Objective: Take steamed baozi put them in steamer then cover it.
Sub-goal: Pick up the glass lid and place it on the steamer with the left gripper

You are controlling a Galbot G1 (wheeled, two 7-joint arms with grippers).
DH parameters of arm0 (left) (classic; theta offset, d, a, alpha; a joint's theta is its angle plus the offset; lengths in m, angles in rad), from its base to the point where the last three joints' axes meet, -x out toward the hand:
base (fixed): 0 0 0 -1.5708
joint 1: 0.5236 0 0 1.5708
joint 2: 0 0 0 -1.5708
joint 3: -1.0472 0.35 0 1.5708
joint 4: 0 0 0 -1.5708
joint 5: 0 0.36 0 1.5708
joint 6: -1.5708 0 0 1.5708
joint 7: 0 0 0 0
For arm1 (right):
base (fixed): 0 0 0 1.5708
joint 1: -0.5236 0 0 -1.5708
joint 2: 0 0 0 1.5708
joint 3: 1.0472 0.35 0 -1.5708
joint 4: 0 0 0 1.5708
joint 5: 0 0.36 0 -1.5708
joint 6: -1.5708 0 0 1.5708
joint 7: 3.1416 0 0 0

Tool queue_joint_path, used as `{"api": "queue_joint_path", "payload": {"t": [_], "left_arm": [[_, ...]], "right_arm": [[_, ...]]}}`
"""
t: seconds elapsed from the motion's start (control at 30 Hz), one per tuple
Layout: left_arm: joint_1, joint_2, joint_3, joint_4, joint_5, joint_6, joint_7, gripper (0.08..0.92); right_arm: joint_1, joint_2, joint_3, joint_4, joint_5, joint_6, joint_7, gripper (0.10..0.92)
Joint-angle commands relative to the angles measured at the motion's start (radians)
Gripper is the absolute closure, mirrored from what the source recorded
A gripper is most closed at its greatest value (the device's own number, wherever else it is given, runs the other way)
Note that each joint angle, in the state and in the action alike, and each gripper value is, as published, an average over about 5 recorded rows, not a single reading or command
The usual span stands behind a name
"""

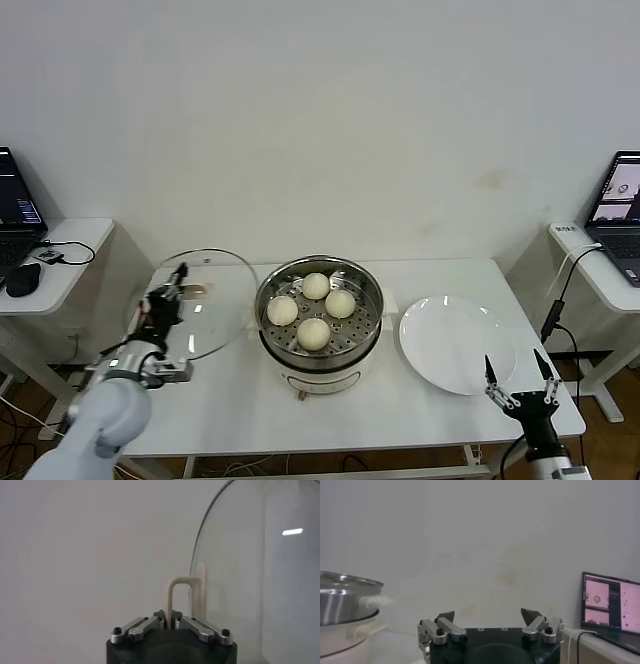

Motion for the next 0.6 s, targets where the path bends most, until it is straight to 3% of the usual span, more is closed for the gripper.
{"api": "queue_joint_path", "payload": {"t": [0.03, 0.2, 0.4, 0.6], "left_arm": [[-0.192, -0.063, 0.338, -0.059, 0.08, 0.194, 0.068, 0.857], [-0.248, -0.181, 0.38, -0.033, 0.27, 0.244, 0.16, 0.857], [-0.266, -0.334, 0.394, 0.025, 0.445, 0.24, 0.199, 0.857], [-0.261, -0.41, 0.417, 0.058, 0.507, 0.25, 0.239, 0.857]], "right_arm": [[0.014, 0.086, -0.001, -0.028, -0.222, 0.037, 0.044, 0.202], [0.028, 0.119, 0.013, -0.057, -0.299, 0.067, 0.074, 0.203], [0.047, 0.133, -0.007, -0.088, -0.318, 0.073, 0.086, 0.202], [0.063, 0.146, -0.024, -0.108, -0.334, 0.076, 0.091, 0.203]]}}
